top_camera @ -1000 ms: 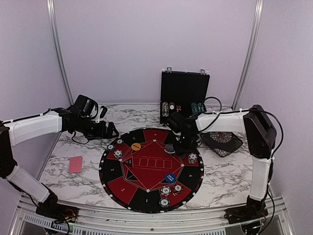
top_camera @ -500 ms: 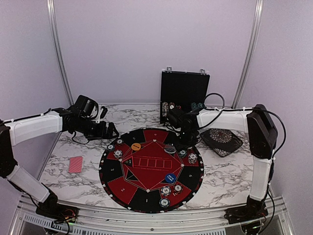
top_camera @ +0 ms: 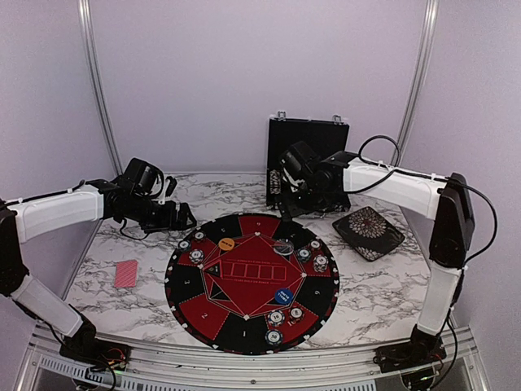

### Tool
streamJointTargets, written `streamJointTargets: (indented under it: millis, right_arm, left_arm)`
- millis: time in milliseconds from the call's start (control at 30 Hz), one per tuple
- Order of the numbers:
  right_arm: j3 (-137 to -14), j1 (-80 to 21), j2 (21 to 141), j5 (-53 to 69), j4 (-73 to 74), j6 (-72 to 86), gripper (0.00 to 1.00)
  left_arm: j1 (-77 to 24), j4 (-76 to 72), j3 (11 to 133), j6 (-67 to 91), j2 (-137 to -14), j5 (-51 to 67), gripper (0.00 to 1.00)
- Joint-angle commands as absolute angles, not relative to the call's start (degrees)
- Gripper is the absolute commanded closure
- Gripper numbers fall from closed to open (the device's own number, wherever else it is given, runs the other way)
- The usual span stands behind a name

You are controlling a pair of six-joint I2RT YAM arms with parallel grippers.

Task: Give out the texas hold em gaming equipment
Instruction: Pick up the face-down deck piles from the center of the board.

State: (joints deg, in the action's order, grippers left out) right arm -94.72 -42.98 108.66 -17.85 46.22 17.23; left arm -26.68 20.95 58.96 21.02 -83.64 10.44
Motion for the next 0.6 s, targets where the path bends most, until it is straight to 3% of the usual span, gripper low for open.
streamJointTargets:
  millis: [0, 67, 567]
  right_arm:
    - [-98.2, -42.5, 105.6, -19.1, 40.1, 14.2, 0.06]
    - [-97.8, -42.5, 104.5, -18.8, 36.9, 13.3, 0.02]
    - [-84.6, -41.9, 92.6, -20.0, 16.7, 10.8, 0.02]
  left_arm:
    - [-26.5, 23.0, 58.3, 22.8, -81.8, 6.9, 0.01]
    - [-26.5, 24.7, 58.3, 23.4, -81.2, 5.5, 0.01]
    - [-26.1, 35.5, 54.7, 30.3, -72.9, -9.6, 0.01]
